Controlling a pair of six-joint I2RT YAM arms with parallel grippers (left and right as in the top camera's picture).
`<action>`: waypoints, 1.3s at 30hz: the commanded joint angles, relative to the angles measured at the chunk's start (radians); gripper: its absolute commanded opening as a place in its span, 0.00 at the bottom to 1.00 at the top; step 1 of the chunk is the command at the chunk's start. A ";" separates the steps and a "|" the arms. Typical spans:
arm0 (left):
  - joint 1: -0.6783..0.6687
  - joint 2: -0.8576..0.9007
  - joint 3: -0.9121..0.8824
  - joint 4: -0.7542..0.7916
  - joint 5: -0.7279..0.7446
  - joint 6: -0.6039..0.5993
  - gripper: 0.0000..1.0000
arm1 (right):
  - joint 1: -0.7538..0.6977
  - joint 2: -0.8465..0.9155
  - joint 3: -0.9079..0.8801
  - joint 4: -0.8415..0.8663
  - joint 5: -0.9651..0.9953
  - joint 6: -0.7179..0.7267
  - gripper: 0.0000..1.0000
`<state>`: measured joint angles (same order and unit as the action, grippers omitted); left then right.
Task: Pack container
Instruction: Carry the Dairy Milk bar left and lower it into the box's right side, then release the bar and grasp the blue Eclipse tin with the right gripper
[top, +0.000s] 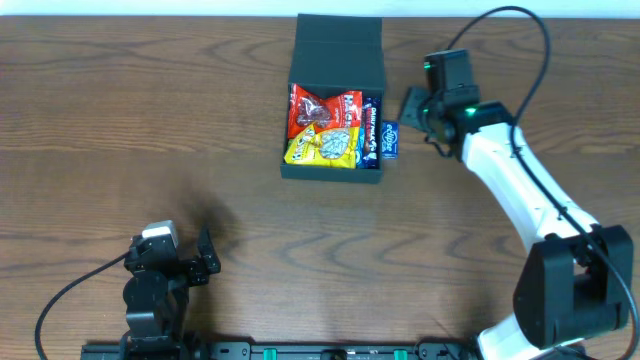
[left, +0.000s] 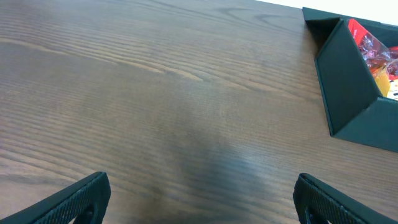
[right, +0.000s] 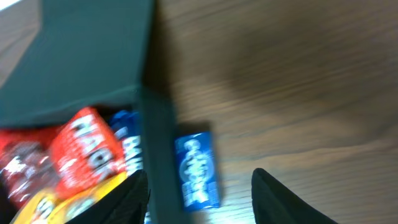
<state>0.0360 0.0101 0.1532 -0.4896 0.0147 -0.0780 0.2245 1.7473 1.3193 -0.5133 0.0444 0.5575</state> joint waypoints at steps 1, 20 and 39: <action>0.003 -0.006 -0.017 0.000 -0.016 0.008 0.95 | -0.016 0.048 0.019 -0.004 -0.057 -0.034 0.48; 0.003 -0.006 -0.017 0.000 -0.016 0.007 0.95 | 0.057 0.235 0.019 0.121 -0.131 -0.220 0.55; 0.003 -0.006 -0.017 0.000 -0.016 0.008 0.95 | 0.088 0.240 0.019 0.091 0.019 -0.221 0.66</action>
<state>0.0360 0.0101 0.1532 -0.4896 0.0147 -0.0780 0.3286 1.9873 1.3270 -0.4229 0.0349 0.3252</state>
